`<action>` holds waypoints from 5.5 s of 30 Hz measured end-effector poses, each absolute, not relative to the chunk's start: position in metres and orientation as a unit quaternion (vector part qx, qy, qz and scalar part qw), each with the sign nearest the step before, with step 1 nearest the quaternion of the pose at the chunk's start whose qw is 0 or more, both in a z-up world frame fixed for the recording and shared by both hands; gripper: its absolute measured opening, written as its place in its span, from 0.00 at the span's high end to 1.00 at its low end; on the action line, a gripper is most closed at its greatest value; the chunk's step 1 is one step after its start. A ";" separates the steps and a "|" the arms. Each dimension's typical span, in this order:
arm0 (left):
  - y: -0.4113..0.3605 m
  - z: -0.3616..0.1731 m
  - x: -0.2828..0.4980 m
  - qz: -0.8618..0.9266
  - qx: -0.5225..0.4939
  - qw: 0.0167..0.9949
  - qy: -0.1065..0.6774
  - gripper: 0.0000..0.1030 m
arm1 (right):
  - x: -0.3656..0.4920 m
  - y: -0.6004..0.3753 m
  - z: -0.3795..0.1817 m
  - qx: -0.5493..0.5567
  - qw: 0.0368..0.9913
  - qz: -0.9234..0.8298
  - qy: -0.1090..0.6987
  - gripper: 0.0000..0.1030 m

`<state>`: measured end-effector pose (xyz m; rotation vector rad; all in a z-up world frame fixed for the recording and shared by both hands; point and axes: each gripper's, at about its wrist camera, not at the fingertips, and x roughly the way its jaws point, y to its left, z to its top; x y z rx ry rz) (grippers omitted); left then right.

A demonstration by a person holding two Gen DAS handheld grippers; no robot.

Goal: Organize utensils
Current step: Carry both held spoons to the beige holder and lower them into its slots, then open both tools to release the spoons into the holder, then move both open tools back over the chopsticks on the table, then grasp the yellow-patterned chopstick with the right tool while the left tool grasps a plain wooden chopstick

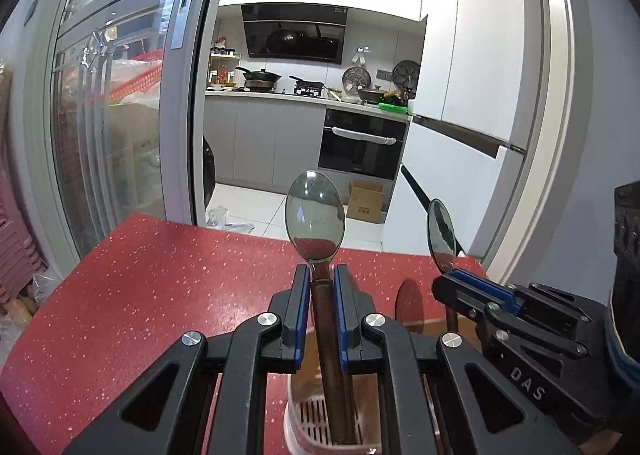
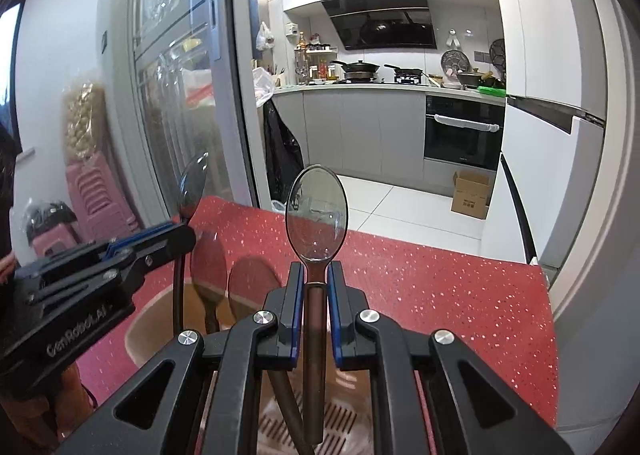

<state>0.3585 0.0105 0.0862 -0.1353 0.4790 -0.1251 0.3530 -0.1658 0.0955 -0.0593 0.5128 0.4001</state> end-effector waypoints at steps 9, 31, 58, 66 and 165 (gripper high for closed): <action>0.002 0.085 0.347 -0.055 -0.029 0.967 0.247 0.61 | 0.338 -0.160 0.089 -0.058 0.944 0.195 0.259 0.88; 0.013 0.083 0.279 -0.037 -0.035 0.940 0.337 0.61 | 0.285 -0.180 0.104 -0.026 0.931 0.200 0.304 0.53; 0.044 0.026 0.153 -0.011 -0.040 0.898 0.437 0.61 | 0.167 -0.203 0.030 0.054 0.865 0.176 0.467 0.43; 0.065 -0.004 0.121 0.002 -0.063 0.877 0.477 0.61 | 0.137 -0.191 0.007 0.048 0.842 0.174 0.508 0.43; 0.026 -0.038 0.197 -0.087 -0.002 0.802 0.591 0.67 | 0.179 -0.180 0.005 -0.003 0.791 0.210 0.574 0.92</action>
